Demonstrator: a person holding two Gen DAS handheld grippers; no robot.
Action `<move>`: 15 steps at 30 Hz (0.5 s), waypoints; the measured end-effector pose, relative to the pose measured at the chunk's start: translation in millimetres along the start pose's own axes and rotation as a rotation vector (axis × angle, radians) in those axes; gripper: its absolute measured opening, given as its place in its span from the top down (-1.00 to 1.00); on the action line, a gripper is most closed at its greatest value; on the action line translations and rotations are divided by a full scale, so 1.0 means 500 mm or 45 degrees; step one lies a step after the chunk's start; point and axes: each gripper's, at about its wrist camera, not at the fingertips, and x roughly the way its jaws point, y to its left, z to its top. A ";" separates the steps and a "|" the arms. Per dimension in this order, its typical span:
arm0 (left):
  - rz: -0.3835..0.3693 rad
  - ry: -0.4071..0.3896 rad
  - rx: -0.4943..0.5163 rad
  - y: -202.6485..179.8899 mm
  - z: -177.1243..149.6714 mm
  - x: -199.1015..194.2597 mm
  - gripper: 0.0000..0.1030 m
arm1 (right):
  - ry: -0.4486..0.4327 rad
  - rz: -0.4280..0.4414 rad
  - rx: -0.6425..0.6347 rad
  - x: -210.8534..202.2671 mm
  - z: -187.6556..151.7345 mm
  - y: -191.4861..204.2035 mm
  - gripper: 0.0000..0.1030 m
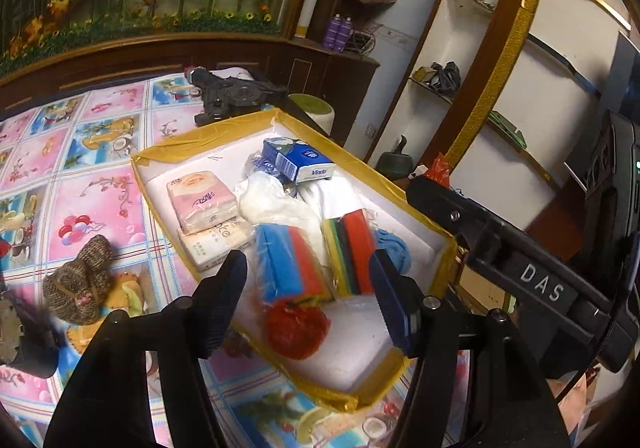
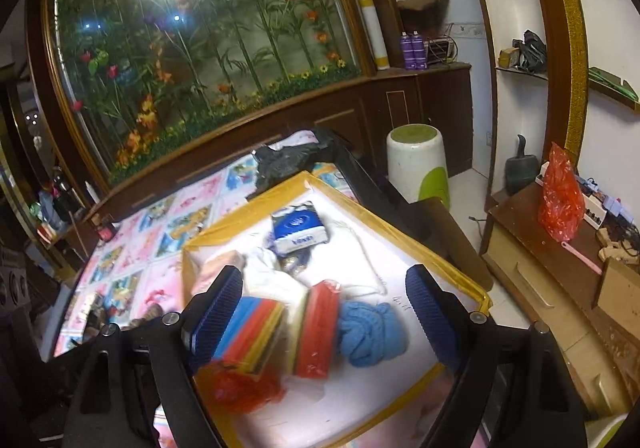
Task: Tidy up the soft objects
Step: 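Open both tools to drop the sponge bag and sponge pack into the box, then grasp the knitted hat with the right tool while the left tool grasps the black snack bag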
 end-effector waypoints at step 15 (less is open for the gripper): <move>0.012 -0.151 -0.134 0.171 -0.073 -0.236 -0.21 | 0.021 0.242 -0.093 -0.063 -0.079 0.130 -0.68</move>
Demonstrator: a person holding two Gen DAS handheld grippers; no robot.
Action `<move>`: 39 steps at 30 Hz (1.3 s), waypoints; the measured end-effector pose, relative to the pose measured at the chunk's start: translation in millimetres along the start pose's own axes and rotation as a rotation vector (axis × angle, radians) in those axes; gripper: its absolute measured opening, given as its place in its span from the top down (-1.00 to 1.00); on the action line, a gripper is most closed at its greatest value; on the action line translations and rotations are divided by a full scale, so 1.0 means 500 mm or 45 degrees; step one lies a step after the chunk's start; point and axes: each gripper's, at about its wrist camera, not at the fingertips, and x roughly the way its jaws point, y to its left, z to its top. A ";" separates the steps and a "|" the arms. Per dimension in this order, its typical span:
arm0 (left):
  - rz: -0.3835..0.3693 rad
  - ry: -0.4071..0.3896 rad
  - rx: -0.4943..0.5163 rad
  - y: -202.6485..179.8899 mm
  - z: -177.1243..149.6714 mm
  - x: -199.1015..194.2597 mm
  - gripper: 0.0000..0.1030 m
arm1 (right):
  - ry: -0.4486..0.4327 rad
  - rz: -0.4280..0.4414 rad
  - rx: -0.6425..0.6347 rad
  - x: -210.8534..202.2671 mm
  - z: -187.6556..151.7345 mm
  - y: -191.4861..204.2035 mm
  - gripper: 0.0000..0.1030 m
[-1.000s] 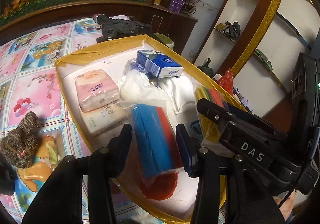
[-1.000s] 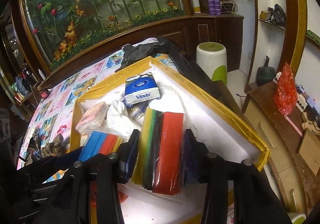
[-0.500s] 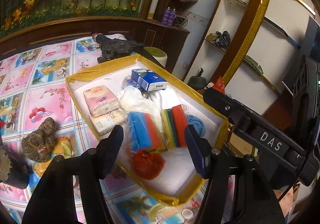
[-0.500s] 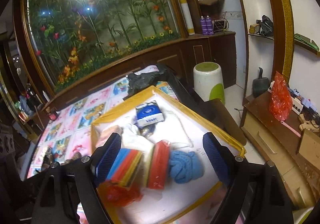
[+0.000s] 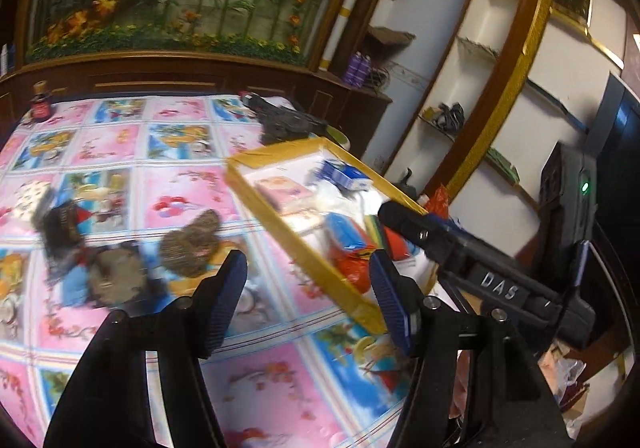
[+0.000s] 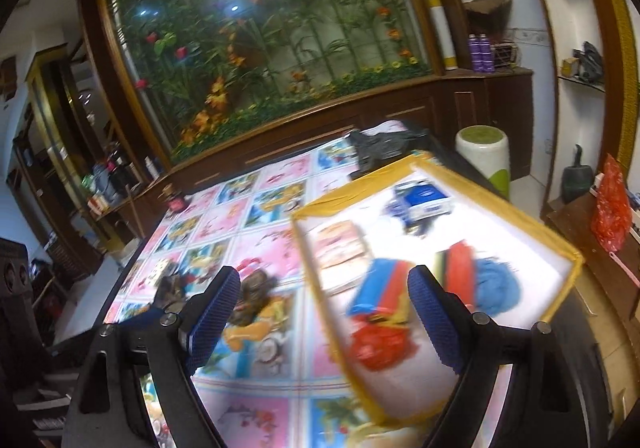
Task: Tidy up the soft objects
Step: 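Grasp the knitted hat with the right tool while the left tool grasps the black snack bag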
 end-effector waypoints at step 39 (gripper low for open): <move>0.449 0.241 -0.552 0.480 0.008 0.131 0.21 | 0.398 0.014 -0.104 0.412 0.020 0.148 -0.22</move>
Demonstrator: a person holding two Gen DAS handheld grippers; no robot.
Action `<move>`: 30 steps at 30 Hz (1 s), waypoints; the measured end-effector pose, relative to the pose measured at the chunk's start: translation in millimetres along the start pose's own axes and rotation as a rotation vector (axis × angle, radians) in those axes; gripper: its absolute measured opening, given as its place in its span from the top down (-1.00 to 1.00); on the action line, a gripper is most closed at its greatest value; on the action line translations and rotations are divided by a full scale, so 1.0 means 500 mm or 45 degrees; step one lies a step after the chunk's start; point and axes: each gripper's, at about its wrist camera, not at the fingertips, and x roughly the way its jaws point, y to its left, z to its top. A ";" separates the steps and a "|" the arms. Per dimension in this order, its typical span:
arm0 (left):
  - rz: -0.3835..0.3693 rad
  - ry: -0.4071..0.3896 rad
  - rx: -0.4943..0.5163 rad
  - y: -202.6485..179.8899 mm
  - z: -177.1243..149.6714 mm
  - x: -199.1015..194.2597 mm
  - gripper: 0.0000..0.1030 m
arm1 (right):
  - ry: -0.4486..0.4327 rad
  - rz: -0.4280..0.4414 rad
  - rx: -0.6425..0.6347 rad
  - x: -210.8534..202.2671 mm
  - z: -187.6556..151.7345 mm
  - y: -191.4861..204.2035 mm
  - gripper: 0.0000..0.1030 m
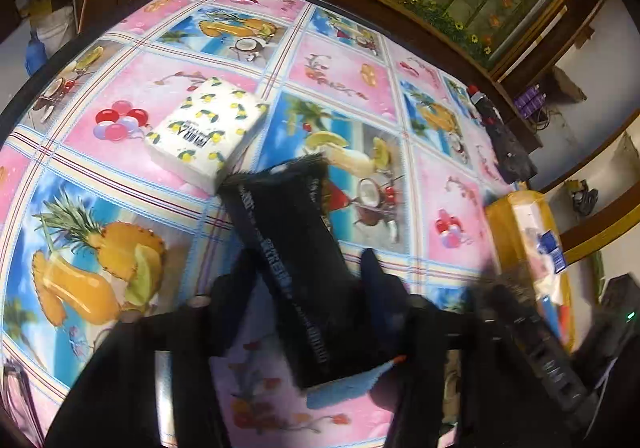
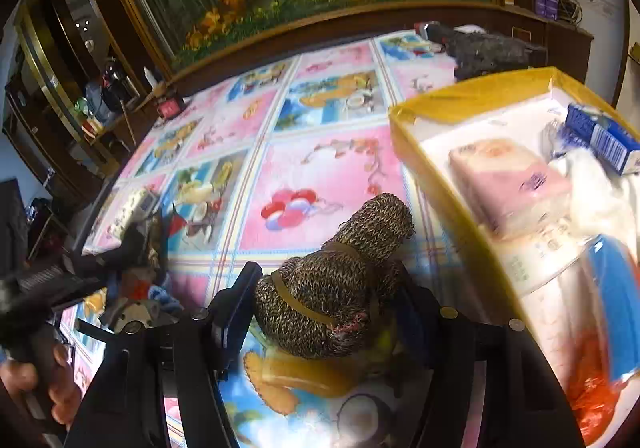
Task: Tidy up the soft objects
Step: 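Grasp the knitted hat with the right tool while the left tool grasps the black snack bag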
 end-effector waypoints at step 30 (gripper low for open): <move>0.022 -0.210 0.161 0.049 -0.067 -0.043 0.55 | -0.048 -0.005 -0.062 -0.026 -0.015 0.021 -0.22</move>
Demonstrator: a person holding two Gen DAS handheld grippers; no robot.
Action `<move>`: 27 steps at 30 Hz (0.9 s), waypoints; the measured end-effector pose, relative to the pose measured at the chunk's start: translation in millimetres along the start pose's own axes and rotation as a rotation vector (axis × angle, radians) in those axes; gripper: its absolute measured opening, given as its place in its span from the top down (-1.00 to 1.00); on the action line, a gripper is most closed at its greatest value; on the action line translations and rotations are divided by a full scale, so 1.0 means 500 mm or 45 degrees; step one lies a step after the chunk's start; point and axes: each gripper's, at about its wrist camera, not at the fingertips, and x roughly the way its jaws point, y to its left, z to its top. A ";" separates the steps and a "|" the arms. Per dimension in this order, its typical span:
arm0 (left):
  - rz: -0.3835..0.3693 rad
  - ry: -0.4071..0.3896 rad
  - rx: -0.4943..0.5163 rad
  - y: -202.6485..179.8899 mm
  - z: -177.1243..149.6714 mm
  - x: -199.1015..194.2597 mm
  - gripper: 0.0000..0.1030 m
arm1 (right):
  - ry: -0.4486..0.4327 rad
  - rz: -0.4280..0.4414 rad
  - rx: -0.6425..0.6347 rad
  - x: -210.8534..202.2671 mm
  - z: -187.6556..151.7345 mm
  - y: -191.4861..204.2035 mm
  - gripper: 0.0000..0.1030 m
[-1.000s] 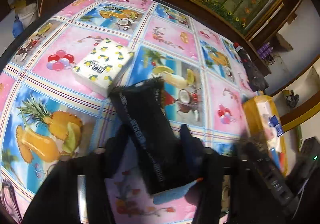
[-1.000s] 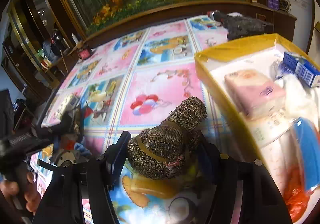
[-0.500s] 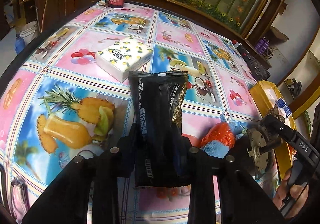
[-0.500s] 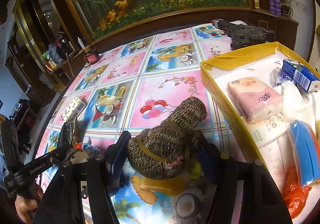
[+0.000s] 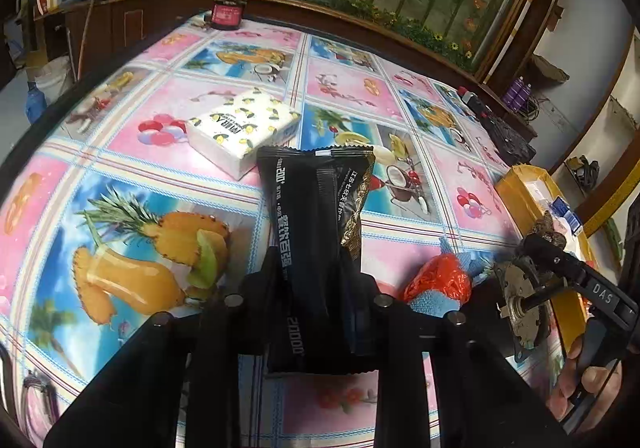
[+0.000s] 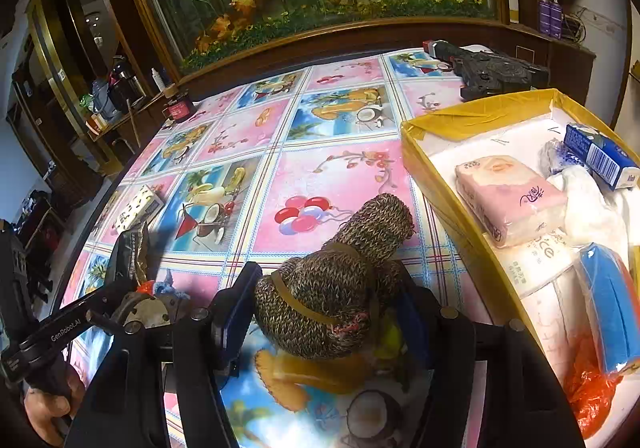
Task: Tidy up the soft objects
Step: 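Grasp the knitted hat with the right tool while the left tool grasps the black snack bag, then lift and carry the knitted hat and black snack bag over the box with both tools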
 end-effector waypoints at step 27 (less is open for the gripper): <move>0.309 -0.506 0.328 -0.092 -0.012 -0.108 0.54 | -0.213 0.025 -0.134 -0.080 -0.031 0.034 -0.22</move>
